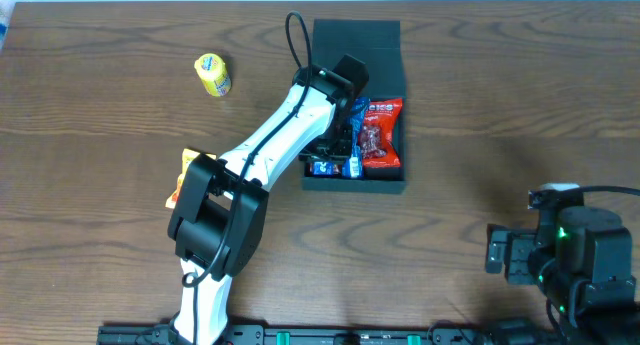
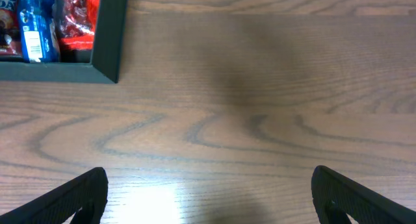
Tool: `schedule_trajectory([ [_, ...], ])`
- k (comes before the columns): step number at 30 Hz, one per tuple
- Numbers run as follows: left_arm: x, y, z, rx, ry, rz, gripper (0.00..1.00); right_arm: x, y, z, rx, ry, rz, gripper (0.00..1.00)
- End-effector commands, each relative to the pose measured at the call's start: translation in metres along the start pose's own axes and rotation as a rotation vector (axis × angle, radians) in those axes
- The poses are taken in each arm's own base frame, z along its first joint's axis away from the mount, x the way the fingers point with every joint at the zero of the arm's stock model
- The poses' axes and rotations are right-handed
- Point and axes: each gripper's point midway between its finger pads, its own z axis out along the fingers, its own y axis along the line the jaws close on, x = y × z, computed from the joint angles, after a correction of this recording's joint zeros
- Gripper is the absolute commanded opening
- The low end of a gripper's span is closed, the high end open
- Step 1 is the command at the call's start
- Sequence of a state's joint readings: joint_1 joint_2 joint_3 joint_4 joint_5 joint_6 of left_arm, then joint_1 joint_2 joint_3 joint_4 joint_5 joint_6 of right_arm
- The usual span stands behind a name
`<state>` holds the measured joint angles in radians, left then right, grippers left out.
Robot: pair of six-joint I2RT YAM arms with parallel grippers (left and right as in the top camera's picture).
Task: Pack container
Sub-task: 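Carry the Eclipse tin into the black box and release it, then move the left gripper to the yellow Julie's packet and grasp it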
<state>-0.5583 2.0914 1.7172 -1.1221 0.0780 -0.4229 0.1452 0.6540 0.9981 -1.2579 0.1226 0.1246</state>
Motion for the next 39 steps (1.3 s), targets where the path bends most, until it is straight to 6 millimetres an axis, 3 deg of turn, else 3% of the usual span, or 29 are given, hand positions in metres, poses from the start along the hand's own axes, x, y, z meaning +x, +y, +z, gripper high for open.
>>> schedule_trajectory([
  [1,-0.008,-0.001,-0.002,-0.003,-0.018,-0.013,0.52,0.0,-0.001,0.0,0.003,-0.003,-0.002,0.99],
  [5,-0.01,0.003,-0.002,-0.029,-0.034,-0.013,0.7,0.0,-0.001,0.0,0.003,-0.003,-0.002,0.99],
  [9,-0.012,0.006,-0.002,-0.045,-0.042,-0.013,0.76,0.0,-0.001,0.0,0.003,-0.003,-0.002,0.99],
  [13,-0.012,0.006,-0.003,-0.043,-0.045,-0.013,0.96,0.0,-0.001,0.0,0.003,-0.003,-0.002,0.99],
  [16,-0.013,0.003,-0.011,-0.033,-0.064,-0.009,0.96,0.0,-0.001,0.0,0.003,-0.003,-0.002,0.99],
  [22,-0.02,-0.011,-0.062,0.031,-0.196,0.011,0.95,0.0,-0.001,0.0,0.003,-0.003,-0.002,0.99],
  [26,-0.02,-0.005,-0.103,0.019,-0.315,0.016,0.96,0.0,-0.001,0.0,0.003,-0.003,-0.002,0.99],
  [28,-0.015,0.008,-0.129,-0.016,-0.385,0.012,0.95,0.0,-0.001,0.0,0.002,-0.003,-0.002,0.99],
  [33,0.002,0.045,-0.172,-0.124,-0.491,-0.016,0.96,0.0,-0.001,0.0,0.002,-0.003,-0.002,0.99],
  [36,0.015,0.068,-0.185,-0.188,-0.54,-0.034,0.95,0.0,-0.001,0.0,0.002,-0.003,-0.002,0.99],
  [39,0.03,0.083,-0.183,-0.212,-0.562,-0.044,0.96,0.0,-0.001,0.0,0.003,-0.003,-0.002,0.99],
])
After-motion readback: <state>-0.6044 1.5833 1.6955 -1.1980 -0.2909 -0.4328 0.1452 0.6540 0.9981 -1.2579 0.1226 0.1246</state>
